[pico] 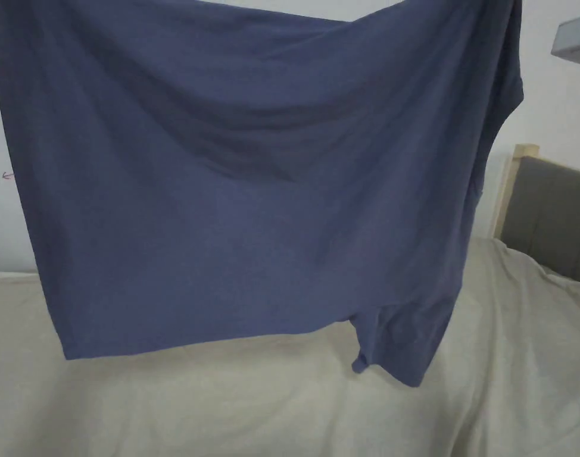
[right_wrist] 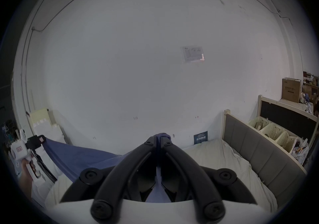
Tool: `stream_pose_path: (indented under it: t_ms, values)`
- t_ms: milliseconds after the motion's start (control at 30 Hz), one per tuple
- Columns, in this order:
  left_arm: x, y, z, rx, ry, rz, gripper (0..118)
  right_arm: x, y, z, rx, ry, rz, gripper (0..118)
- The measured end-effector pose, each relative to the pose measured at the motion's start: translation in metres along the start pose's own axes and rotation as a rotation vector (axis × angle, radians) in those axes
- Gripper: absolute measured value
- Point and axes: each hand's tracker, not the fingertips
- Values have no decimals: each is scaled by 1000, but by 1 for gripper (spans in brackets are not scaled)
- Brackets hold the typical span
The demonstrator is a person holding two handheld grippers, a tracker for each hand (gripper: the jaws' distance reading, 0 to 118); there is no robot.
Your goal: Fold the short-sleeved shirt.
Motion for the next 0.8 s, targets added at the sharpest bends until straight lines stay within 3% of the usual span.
stream_pose_path:
  t_ms: [100, 233, 367, 600, 800]
  values:
    - [-2, -44, -10, -69, 2, 5, 4, 7, -47, -12, -57, -3, 28, 4]
    - [-5, -143, -12, -182, -65, 111, 4, 29, -143, -29, -242, 76, -6, 4]
    - [-1, -259, 3, -396, -73, 95, 4, 51, -261, -25, -422, 66, -30, 4]
    - [1, -392, 84, -640, -122, 104, 4, 68, -412, 55, -606, 104, -40, 4]
    - [-13, -419, 173, -686, -128, 85, 4, 82, -444, 151, -619, 115, -28, 4]
